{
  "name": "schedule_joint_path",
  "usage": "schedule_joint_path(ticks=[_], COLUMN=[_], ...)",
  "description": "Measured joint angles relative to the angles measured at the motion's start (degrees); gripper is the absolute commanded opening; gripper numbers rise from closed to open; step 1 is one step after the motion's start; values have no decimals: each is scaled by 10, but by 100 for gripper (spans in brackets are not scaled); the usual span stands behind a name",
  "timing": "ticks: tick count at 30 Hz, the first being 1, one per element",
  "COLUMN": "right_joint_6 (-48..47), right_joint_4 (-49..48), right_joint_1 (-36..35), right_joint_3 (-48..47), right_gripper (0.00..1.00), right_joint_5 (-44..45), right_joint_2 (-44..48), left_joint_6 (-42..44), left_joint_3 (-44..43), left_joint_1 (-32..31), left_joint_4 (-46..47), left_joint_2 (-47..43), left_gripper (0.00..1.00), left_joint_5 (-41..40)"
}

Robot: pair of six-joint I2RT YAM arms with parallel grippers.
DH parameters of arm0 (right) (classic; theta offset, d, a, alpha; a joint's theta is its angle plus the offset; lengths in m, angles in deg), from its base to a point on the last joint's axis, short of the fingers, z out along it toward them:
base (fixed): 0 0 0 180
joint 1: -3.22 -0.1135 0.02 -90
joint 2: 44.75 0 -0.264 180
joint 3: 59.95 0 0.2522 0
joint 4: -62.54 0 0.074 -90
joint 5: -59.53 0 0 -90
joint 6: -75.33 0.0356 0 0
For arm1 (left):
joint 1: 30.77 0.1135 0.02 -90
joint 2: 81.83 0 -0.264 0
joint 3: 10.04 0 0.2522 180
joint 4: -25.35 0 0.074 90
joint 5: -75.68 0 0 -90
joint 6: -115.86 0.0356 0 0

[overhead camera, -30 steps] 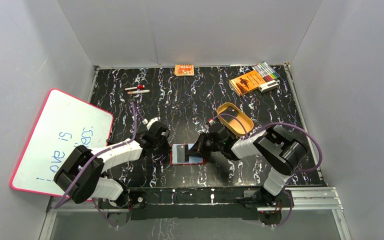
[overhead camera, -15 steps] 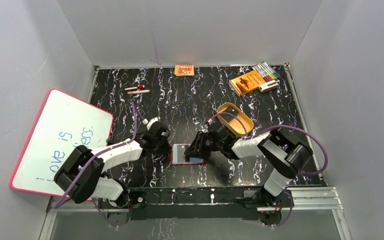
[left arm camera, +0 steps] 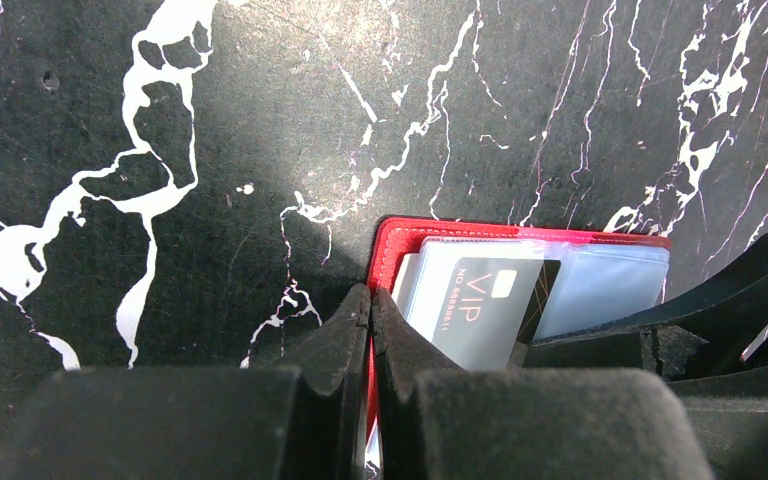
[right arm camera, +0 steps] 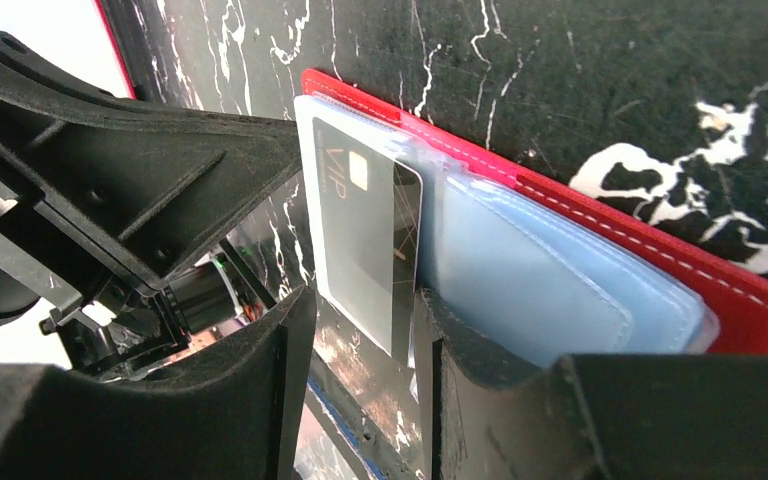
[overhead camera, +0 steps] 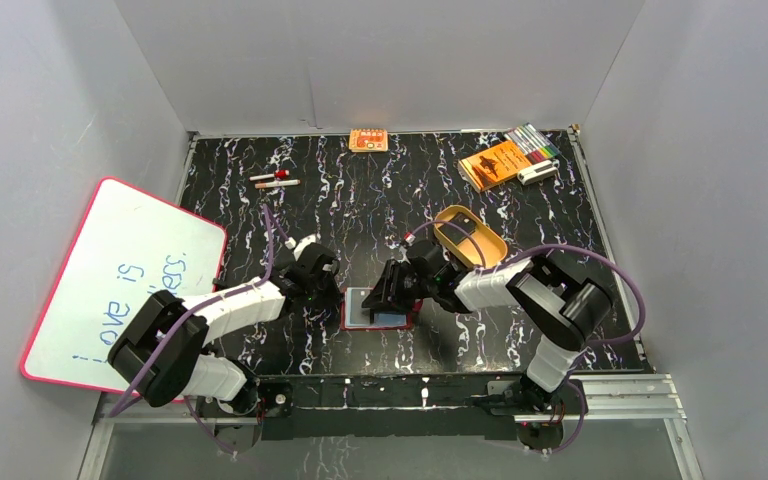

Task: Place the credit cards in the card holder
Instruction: Insert the credit card into the card holder, then close the card holder at the center of the board.

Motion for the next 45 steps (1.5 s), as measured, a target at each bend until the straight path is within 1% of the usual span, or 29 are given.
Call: schedule_joint_path(ticks=[12,14,18,20,22,25,28,30,33,36,39,45], right_joint_6=[-12,-17,-31,-44,-61,-86,-114,-132,-156,-182,-198,-215], right_joint_4=[31,37,65,96,136,203,277,318,371,418,432,449], right_joint_1=[-12,-13,-16,-19,-22,-23,-23,-23,-22,-12,8,34], right_joint_3=[-32,-35,-50,-64,-76,-92,-114,-123,-127,-127,-111,-81], right_gripper=[49,52,62,67,69,71,70,69,64,60,60,56], right_joint_5=[-2,-1,2,14,31,59,94,120,168,207,226,238], right_joint_2=[-15,-15,-12,-4,12,52,101,139,191,227,240,222], left_joint_6=[-2,-2,-3,-3,-4,-3,-3,-4,-3,-5,-3,-3], left_joint_3=[3,3,5,5,5,5,7,7,7,7,7,7], left_joint_1=[0,0,0,0,0,0,0,0,0,0,0,0], left_joint_4=[7,7,7,5,-2,-20,-42,-55,-73,-88,-101,-144], left_joint_2=[-1,-1,-3,-5,-9,-17,-31,-42,-65,-98,-135,-228], left_gripper=[0,0,0,1,3,10,19,28,48,60,66,71], left_joint_5=[1,1,-1,-3,-3,-10,-19,-25,-30,-31,-32,-48])
